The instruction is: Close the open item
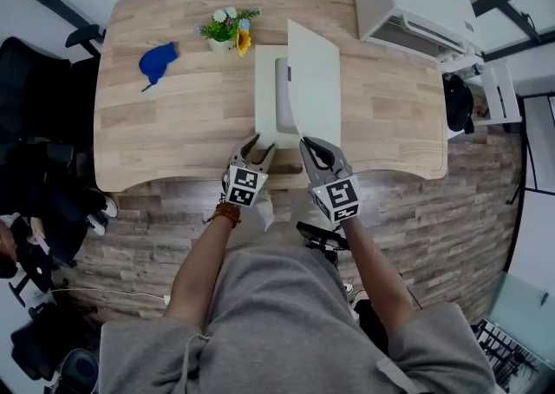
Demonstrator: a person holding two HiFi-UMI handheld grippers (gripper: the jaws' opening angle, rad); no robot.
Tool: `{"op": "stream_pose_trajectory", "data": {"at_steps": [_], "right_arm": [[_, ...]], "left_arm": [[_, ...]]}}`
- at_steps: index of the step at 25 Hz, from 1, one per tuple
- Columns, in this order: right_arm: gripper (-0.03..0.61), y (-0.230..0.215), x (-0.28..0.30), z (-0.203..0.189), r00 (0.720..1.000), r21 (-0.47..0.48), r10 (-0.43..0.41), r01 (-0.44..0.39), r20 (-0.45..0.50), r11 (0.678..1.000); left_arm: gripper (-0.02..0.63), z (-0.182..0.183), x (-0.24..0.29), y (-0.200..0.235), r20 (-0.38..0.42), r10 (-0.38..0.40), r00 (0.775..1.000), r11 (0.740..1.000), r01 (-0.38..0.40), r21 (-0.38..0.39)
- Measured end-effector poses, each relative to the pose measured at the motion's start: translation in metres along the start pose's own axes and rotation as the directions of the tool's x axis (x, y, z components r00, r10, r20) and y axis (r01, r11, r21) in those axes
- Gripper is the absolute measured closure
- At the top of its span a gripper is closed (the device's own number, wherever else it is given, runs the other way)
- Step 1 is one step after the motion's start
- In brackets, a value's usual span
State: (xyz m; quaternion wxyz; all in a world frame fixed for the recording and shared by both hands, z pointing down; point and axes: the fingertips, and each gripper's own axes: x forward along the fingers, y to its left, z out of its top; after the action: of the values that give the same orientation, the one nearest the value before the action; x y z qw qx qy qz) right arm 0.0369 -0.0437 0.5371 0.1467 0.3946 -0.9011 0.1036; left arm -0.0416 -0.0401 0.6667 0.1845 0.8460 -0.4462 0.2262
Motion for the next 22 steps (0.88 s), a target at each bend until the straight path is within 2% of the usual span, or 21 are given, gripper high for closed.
{"op": "stream_pose_trajectory", "data": {"at_steps": [11, 16, 22], "right_arm": [[0.56, 0.012, 0.009, -0.006, 0.999, -0.014, 0.045, -0.045, -0.026, 0.999], [0.56, 0.016, 0.011, -0.012, 0.997, -0.012, 0.062, -0.063, -0.046, 0.998], [0.557, 0.024, 0.015, -0.02, 0.993, -0.01, 0.093, -0.094, -0.074, 0.996]], "left_arm": [[0.43, -0.004, -0.002, -0.009, 0.006, -0.023, 1.0, 1.0, 0.023, 0.003], [0.43, -0.004, -0.003, -0.016, -0.012, -0.044, 0.999, 0.998, 0.044, 0.037], [0.425, -0.006, -0.004, -0.018, -0.015, -0.052, 0.999, 0.998, 0.053, 0.039]]}}
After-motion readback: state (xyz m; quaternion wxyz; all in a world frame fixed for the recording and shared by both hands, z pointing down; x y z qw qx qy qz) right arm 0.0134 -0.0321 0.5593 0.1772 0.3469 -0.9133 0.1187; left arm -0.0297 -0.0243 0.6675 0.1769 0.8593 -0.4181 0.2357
